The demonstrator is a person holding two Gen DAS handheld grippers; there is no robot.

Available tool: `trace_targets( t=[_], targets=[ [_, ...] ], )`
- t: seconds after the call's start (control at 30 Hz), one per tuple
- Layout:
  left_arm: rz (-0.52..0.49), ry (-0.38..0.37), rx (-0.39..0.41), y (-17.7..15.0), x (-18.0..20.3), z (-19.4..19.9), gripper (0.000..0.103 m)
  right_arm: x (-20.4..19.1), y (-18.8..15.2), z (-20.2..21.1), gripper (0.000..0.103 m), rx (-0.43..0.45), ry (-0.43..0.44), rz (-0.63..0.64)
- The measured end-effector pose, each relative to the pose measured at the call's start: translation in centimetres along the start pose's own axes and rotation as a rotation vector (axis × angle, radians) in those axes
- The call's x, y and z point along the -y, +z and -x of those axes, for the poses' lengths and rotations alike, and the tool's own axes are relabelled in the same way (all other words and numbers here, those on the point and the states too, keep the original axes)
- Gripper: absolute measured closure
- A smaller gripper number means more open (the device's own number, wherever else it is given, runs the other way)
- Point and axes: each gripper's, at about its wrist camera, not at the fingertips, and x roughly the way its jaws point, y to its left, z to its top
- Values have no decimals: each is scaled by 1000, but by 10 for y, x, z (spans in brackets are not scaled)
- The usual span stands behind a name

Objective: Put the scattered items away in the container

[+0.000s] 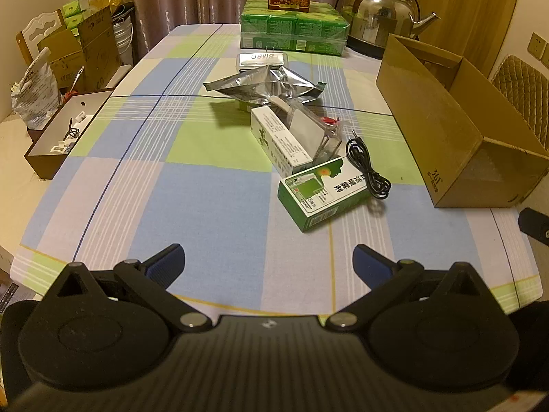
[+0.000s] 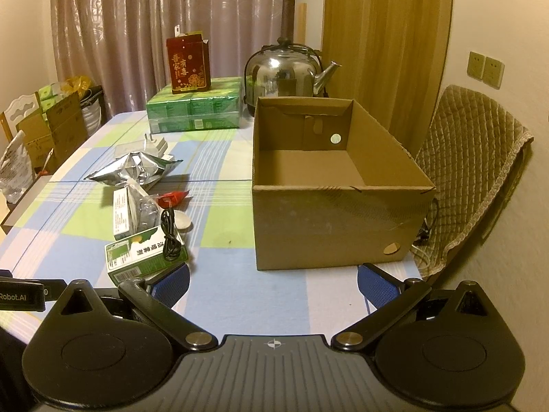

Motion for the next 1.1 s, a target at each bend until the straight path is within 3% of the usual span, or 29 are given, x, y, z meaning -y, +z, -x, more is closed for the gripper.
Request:
trace_targets(
  t=[1.1],
  targets=[
    [10, 0, -7, -1, -3, -1, 1, -3, -2, -3, 2, -8, 7, 20]
  ],
)
